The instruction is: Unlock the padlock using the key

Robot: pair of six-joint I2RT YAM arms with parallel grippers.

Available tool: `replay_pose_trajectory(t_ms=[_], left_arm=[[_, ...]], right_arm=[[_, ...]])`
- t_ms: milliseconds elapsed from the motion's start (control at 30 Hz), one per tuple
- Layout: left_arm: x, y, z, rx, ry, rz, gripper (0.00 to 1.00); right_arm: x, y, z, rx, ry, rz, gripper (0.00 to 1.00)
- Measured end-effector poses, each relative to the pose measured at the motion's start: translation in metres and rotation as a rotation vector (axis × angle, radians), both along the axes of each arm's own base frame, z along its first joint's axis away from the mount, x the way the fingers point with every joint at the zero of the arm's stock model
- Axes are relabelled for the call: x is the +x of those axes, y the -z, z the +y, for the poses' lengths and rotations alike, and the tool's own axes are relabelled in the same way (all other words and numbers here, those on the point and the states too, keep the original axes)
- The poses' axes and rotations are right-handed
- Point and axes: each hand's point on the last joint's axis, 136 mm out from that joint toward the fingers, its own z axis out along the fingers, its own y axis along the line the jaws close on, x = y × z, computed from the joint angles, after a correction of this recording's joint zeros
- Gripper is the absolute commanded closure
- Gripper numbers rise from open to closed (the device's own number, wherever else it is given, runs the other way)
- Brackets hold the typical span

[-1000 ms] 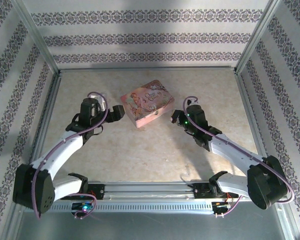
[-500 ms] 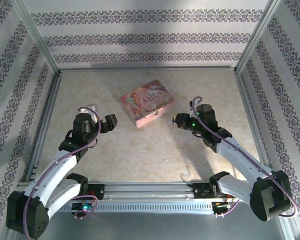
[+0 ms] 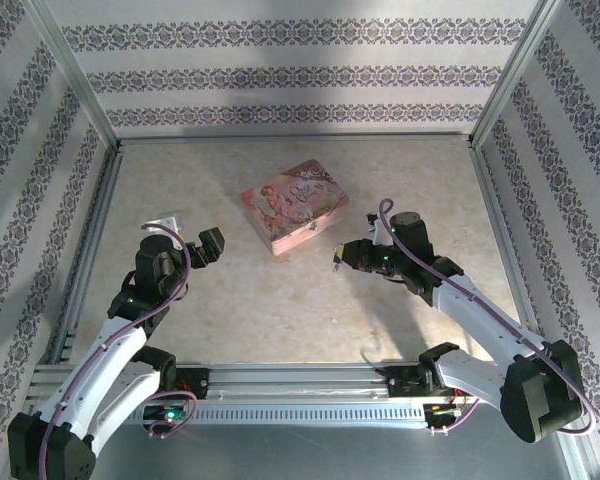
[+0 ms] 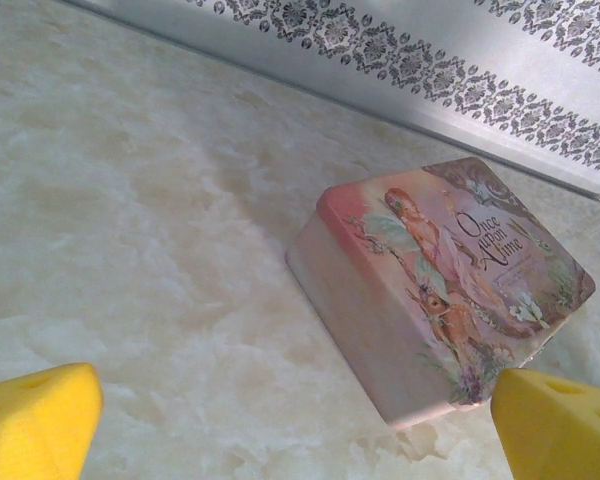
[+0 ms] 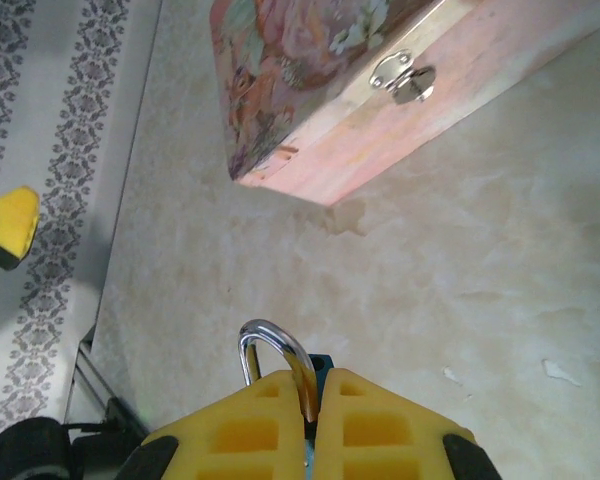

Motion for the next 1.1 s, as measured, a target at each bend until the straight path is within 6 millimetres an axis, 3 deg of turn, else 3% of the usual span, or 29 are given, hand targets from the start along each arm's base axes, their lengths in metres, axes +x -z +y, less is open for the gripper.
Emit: replay_pose_trajectory(t_ms=[133,500,833,1100], left_arm=[[0.0,0.002,0.001,0.003,-0.005,0.004,0.01],[-0.002,0.011,0.002,0.008,-0.006,0.021,0.01],[-0.002,0.011,0.002,0.009,-0.009,0.02,0.01],[-0.002,0.011,0.003,0.012,-0.016,0.02,0.01]], right_arm=[[-0.014,0.011,0.015,0.001,-0.062,0.037,1.0],[-0.042,0.068,0.057,-0.037,-0.184,0.198,1.0],[-0.046,0.11,0.069,-0.038,-0.144,0.334,1.0],[-0.042,0.115,0.072,-0.029,-0.127,0.346,1.0]])
